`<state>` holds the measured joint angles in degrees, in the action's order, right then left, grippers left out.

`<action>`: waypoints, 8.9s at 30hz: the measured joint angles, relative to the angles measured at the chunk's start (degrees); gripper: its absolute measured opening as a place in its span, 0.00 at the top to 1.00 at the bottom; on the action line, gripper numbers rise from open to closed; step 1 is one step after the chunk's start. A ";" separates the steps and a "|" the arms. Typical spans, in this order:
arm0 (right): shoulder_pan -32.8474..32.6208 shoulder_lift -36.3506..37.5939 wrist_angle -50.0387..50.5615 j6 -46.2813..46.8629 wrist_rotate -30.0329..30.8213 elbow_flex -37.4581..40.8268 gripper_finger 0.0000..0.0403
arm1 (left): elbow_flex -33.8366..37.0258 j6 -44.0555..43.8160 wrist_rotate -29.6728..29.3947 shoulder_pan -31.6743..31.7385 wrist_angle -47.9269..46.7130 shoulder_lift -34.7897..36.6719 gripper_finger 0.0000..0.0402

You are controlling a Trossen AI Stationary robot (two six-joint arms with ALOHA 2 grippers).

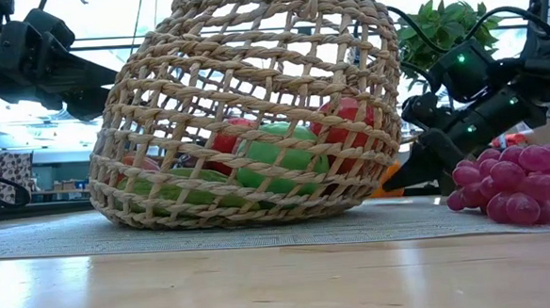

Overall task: Build produce basket
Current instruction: Put the orange into the mesh basket, then put the red apple into the mesh basket

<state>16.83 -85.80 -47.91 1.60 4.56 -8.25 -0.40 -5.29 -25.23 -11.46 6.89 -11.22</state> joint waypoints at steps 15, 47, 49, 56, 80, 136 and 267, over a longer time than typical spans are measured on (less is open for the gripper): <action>0.01 18.07 6.61 0.95 4.38 0.00 0.28 | 0.00 0.01 0.00 0.02 0.00 0.00 0.02; -12.80 50.97 4.72 7.62 -4.50 0.00 0.28 | 0.00 -0.01 0.00 0.00 -0.01 0.00 0.02; -13.31 50.97 0.94 13.18 -4.43 0.00 0.28 | 0.00 0.00 0.00 0.01 -0.02 0.00 0.02; -13.47 50.98 -3.93 23.86 -5.92 -0.02 0.28 | 0.00 0.01 0.00 0.00 -0.02 0.00 0.02; -25.76 37.61 17.59 -6.37 19.10 -13.45 0.28 | 0.00 -0.01 0.00 0.00 0.00 0.00 0.02; -33.44 -2.88 5.96 -60.05 41.48 -39.25 0.28 | 0.00 -0.01 0.00 0.02 -0.02 0.00 0.02; -31.94 64.09 14.13 -11.86 15.29 7.89 0.06 | 0.00 -0.01 0.00 0.00 0.00 0.00 0.02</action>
<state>-15.11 -21.71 -33.78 -10.26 19.85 -0.36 -0.40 -5.30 -25.23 -11.46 6.90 -11.22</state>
